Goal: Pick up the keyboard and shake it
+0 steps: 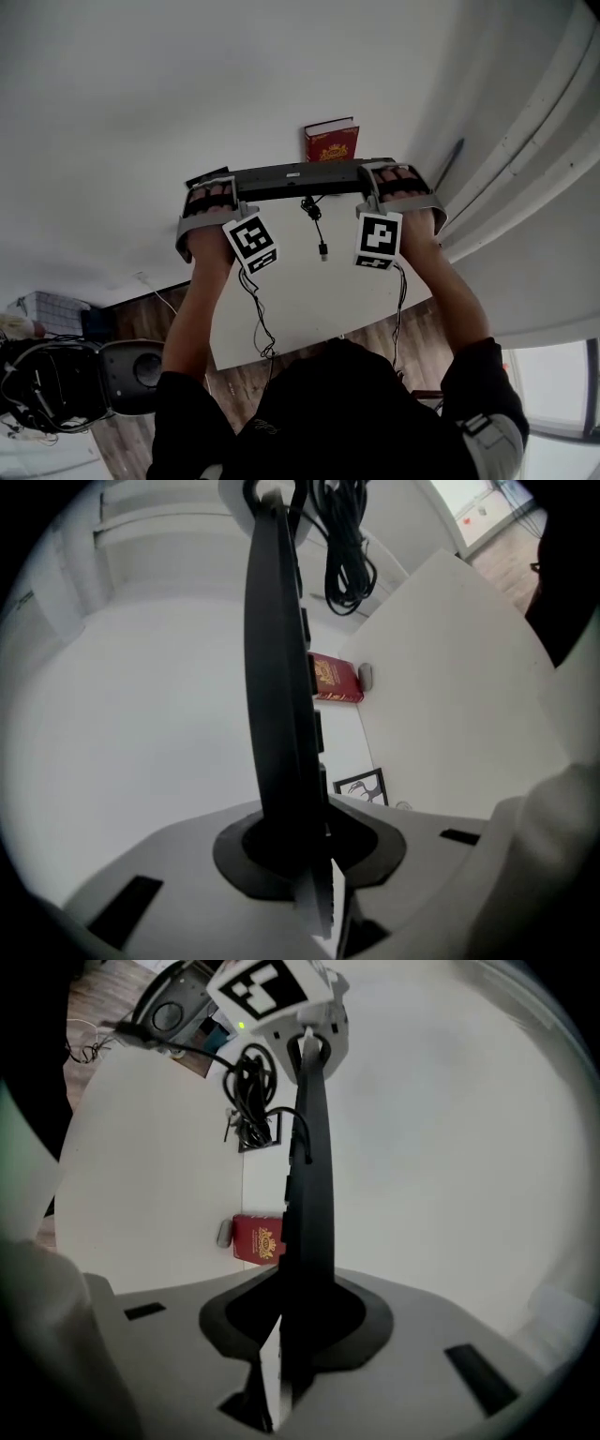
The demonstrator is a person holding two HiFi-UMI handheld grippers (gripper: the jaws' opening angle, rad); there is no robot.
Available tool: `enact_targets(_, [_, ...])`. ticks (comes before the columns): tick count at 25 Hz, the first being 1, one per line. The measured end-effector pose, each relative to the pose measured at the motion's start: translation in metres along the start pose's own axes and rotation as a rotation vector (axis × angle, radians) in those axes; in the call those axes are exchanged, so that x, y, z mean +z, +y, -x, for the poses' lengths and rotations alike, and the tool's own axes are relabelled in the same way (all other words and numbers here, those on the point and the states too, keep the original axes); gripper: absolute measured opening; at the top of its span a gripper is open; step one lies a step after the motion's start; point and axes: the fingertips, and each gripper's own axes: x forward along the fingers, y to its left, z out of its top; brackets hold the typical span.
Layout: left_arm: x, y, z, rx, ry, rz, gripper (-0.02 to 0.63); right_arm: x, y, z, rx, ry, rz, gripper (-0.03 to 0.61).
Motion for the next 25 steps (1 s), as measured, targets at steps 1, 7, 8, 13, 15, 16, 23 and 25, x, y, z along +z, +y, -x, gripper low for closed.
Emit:
enact_targets(1, [0.003, -0.001, 0.007, 0.007, -0.014, -0.004, 0.075, -0.004, 0.005, -0.008, 0.016, 0.012, -0.006, 0.092])
enact_targets(7, [0.02, -0.017, 0.04, -0.028, -0.041, -0.064, 0.078, -0.01, 0.046, -0.055, 0.168, -0.003, -0.032, 0.09])
enact_targets(8, [0.021, -0.025, 0.041, -0.054, -0.041, -0.071, 0.078, -0.007, 0.055, -0.061, 0.193, -0.01, -0.027, 0.091])
enact_targets(13, [0.03, -0.09, 0.024, -0.251, -0.084, -0.035, 0.083, 0.01, 0.118, -0.085, 0.375, -0.041, -0.021, 0.089])
enact_targets(15, [0.03, -0.124, 0.011, -0.342, -0.088, -0.016, 0.083, 0.018, 0.149, -0.084, 0.467, -0.066, -0.026, 0.089])
enact_targets(16, [0.03, -0.142, 0.004, -0.389, -0.089, -0.003, 0.083, 0.022, 0.164, -0.082, 0.512, -0.083, -0.022, 0.089])
enact_targets(23, [0.043, -0.253, -0.01, -0.8, -0.181, 0.085, 0.078, 0.037, 0.259, -0.058, 0.867, -0.229, 0.049, 0.087])
enact_targets(25, [0.052, -0.287, 0.0, -0.916, -0.197, 0.08, 0.078, 0.036, 0.289, -0.046, 0.976, -0.249, 0.06, 0.087])
